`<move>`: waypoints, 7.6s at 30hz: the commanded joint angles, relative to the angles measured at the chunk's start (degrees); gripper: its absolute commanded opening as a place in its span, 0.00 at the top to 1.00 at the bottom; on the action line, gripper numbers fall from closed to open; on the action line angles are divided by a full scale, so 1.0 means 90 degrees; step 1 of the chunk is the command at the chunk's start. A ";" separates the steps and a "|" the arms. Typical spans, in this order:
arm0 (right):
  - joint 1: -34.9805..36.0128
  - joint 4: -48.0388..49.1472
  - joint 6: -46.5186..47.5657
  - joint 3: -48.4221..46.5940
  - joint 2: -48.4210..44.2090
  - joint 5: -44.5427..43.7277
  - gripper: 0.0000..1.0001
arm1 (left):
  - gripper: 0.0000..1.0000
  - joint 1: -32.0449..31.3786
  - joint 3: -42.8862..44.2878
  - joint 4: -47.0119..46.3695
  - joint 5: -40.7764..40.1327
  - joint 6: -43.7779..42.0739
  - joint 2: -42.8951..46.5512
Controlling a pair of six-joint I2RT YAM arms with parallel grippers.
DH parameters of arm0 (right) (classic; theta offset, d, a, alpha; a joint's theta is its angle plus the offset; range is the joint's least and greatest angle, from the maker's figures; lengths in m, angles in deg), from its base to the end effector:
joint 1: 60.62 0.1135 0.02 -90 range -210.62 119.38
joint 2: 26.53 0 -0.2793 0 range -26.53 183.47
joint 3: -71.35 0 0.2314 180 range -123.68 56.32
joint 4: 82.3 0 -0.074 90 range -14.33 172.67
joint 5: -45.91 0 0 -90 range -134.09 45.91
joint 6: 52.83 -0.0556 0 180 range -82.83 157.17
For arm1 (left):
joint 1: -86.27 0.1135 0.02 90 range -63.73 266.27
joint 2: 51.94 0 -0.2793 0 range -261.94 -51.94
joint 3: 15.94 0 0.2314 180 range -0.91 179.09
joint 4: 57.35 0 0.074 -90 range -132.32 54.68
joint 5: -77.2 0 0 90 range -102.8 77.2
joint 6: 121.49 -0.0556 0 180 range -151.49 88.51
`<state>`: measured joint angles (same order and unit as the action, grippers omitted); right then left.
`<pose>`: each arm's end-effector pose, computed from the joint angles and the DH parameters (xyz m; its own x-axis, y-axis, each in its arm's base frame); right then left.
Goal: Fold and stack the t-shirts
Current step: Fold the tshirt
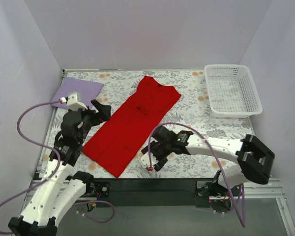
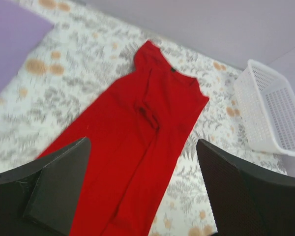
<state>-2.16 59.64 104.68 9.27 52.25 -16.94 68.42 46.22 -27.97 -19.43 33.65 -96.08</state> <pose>0.1136 0.2336 0.2201 0.6645 -0.4890 -0.5651 -0.7375 -0.5509 -0.3906 0.1603 -0.0449 0.3541 -0.2573 -0.8640 -0.4328 -0.0874 0.4669 -0.8800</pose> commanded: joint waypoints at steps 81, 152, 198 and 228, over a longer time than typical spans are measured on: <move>-0.5538 0.0977 -0.4171 0.1214 -0.2445 0.0733 0.32 | 1.00 0.0361 0.7594 0.1131 0.2250 -0.0120 -1.0691; 0.0733 0.0918 -0.2911 0.0872 0.0407 -0.0860 0.85 | 0.51 -0.1551 -0.2581 0.3484 0.5289 -0.9767 0.1214; -0.0528 -0.0820 -0.1983 -0.0162 -0.0433 0.1504 0.99 | 1.00 -0.3583 -0.1986 0.2232 0.3814 -0.8967 -0.0720; -0.2911 -0.0859 -0.2246 -0.3980 0.3013 0.0508 0.99 | 1.00 -0.0176 0.0446 -0.1826 0.4907 -0.9650 -0.4919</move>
<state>-27.32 52.16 86.03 -21.76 77.91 -10.93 65.67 46.82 -38.15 22.47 -51.92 -139.27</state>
